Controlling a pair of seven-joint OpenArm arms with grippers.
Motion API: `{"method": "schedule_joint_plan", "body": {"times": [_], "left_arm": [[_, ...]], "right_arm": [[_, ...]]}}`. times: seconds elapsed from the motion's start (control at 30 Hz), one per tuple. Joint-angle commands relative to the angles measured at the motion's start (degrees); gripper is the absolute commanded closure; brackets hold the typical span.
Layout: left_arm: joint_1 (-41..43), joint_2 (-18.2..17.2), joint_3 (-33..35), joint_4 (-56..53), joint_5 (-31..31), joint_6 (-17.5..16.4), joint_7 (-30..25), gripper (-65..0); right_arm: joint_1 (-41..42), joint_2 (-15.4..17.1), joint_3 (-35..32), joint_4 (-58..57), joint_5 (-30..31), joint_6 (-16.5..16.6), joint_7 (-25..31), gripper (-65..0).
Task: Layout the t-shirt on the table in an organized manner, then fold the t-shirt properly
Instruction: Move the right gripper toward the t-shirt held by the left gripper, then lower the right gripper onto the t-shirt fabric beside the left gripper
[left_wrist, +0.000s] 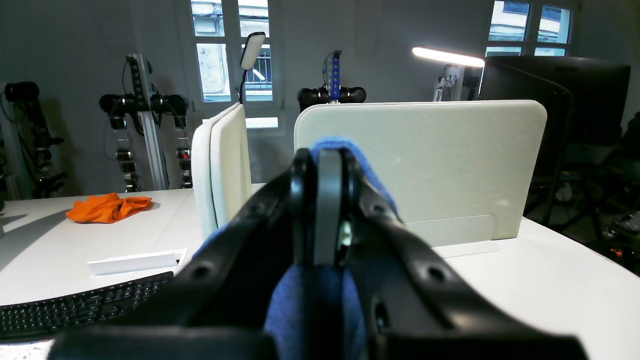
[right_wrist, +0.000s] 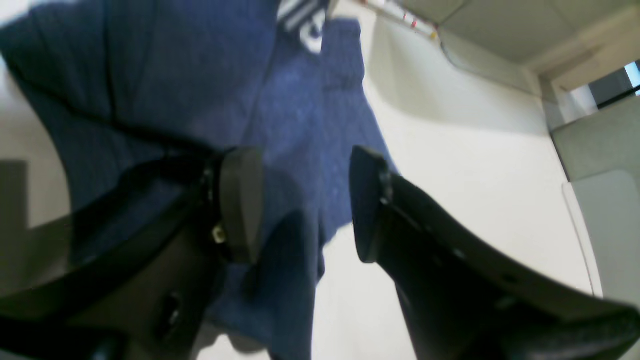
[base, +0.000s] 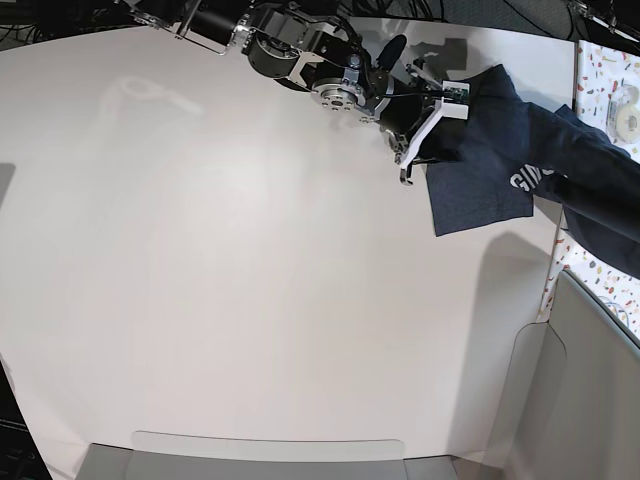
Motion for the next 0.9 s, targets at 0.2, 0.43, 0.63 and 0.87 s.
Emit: {"method": "schedule_joint_plan", "body": {"times": [0.2,0.43,0.63,0.87], "left_arm": [[-0.34,0.28,-0.16,0.45,-0.95,0.13,-1.41,0.0],[-0.52,0.28,-0.16,0.45,-0.95,0.13,-1.41,0.0],[-0.52,0.28,-0.16,0.45,-0.95,0.13,-1.41,0.0],[-0.52,0.10,-0.16,0.45,-0.95,0.13,-1.41,0.0]], "right_arm": [[0.65,-1.21,-0.30,0.88,-7.69,-8.65,1.11,-28.0],[0.83,-4.99,-0.30,-5.54,-14.46,-9.97,1.20,-28.0],[0.74,-7.72,-0.30,-10.55,-14.98,-9.97,5.33,-28.1],[0.30,-4.47,-3.73,-10.38,-15.07,-9.88,5.86,-28.1]]}}
